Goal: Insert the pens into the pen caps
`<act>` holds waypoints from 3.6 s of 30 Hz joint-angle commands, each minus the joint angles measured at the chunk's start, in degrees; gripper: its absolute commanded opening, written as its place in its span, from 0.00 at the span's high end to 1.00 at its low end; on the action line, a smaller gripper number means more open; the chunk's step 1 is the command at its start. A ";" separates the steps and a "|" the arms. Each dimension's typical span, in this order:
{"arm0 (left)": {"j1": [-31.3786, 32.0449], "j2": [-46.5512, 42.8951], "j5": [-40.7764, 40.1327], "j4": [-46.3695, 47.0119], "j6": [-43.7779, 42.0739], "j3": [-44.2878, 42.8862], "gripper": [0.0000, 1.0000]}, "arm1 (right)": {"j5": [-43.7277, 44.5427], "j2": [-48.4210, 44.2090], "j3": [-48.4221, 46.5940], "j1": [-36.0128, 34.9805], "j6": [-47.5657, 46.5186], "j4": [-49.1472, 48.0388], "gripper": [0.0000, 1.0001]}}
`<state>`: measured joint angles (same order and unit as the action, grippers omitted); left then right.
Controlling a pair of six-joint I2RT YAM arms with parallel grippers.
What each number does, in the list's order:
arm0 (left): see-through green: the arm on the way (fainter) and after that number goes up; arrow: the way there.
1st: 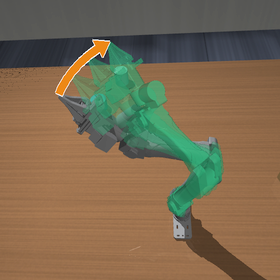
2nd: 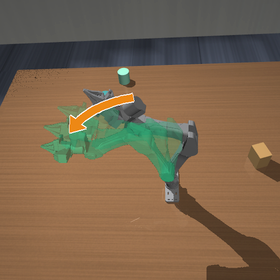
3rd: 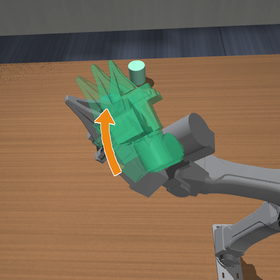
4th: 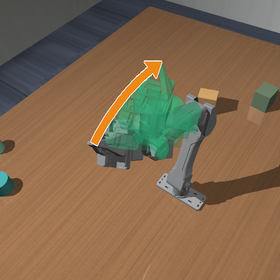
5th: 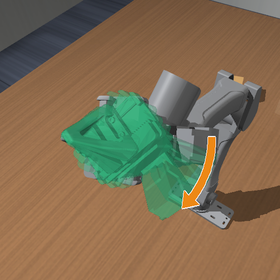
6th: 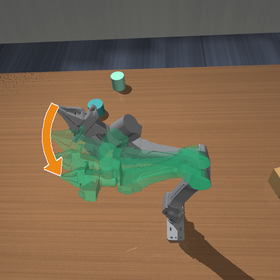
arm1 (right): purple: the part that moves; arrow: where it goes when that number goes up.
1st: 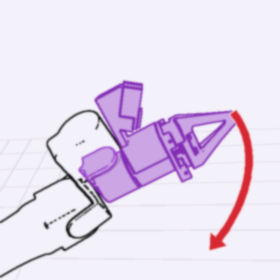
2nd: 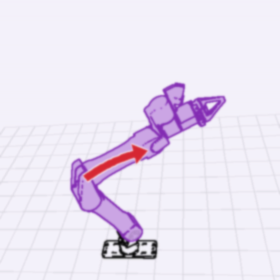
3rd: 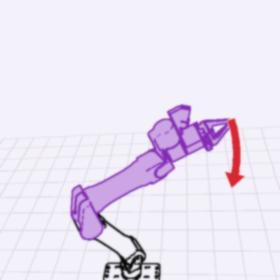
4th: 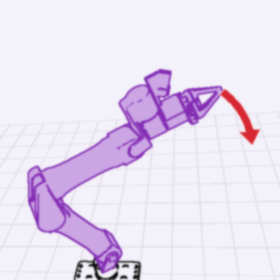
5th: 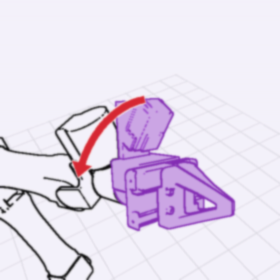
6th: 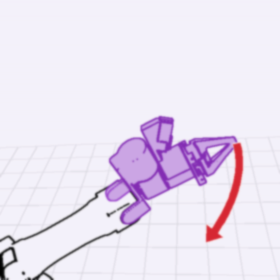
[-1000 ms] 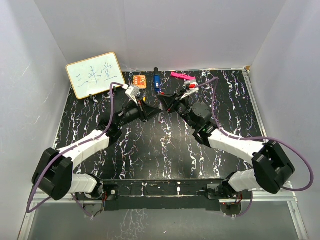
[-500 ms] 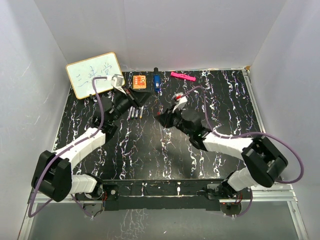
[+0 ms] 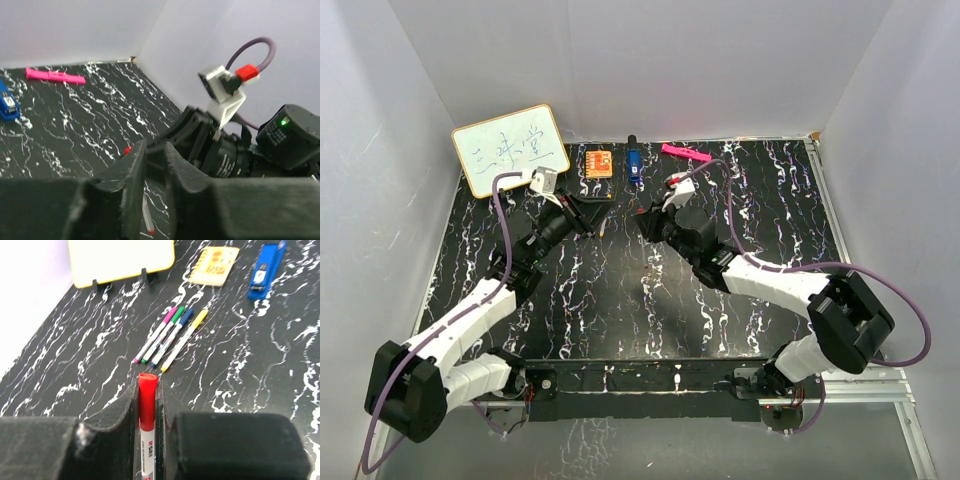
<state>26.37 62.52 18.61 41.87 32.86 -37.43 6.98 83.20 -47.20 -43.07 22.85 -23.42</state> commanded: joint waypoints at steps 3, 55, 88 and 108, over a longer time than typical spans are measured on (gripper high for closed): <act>0.17 -1.57 4.00 -4.80 -1.48 3.18 0.62 | 8.78 -3.45 -2.31 0.44 0.68 -3.90 1.00; 2.36 37.47 -13.49 -39.08 -9.15 -25.51 1.00 | 19.19 -9.06 1.30 0.39 5.56 0.25 0.08; 2.19 53.52 -24.71 -57.52 -11.68 -47.43 0.57 | 21.86 -13.53 6.13 0.41 5.63 3.72 0.06; -0.87 16.60 -27.68 -50.30 -10.41 -23.07 0.62 | 32.67 -20.58 13.15 5.08 5.75 9.86 0.05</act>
<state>28.27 84.68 -4.86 -7.90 22.13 -64.62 35.24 66.39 -35.53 -41.69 28.56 -14.00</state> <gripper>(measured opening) 0.380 0.948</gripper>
